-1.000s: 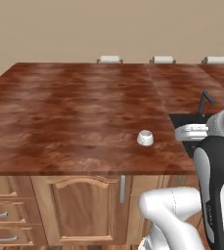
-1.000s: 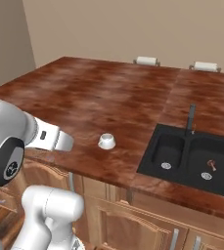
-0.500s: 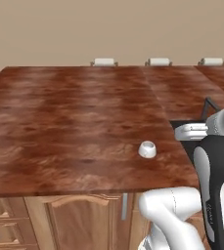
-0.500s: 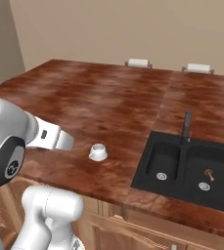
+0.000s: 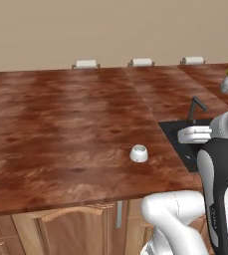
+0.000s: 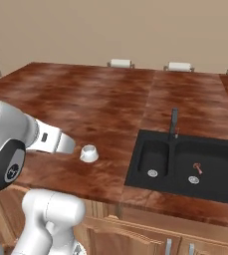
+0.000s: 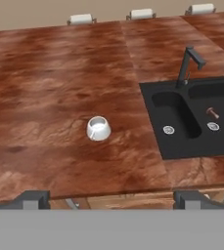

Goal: Clear the mugs and bowl far away from the sink.

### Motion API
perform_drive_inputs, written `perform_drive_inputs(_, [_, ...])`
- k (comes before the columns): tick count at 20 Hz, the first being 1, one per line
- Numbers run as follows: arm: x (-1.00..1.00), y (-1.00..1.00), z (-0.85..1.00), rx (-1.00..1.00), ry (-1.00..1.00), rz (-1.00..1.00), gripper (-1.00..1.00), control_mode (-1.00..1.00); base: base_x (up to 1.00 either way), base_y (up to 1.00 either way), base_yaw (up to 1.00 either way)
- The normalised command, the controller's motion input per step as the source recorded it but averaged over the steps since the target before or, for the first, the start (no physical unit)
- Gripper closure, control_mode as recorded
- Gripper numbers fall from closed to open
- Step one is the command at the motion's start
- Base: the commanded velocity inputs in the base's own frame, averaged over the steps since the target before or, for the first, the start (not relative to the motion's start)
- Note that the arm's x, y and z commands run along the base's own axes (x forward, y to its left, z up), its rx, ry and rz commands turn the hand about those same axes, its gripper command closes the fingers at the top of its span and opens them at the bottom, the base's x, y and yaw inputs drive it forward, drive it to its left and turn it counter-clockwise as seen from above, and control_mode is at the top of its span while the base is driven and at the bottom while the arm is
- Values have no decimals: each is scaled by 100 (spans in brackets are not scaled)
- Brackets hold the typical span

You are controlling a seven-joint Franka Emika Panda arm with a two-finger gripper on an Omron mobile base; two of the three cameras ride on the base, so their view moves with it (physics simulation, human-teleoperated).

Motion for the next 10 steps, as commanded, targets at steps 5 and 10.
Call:
perform_drive_inputs(5, [0, 0, 0, 0, 0, 0, -100, 100, 0, 51, -19])
perform_drive_inputs(10, [0, 0, 0, 0, 0, 0, -100, 100, 0, 52, -13])
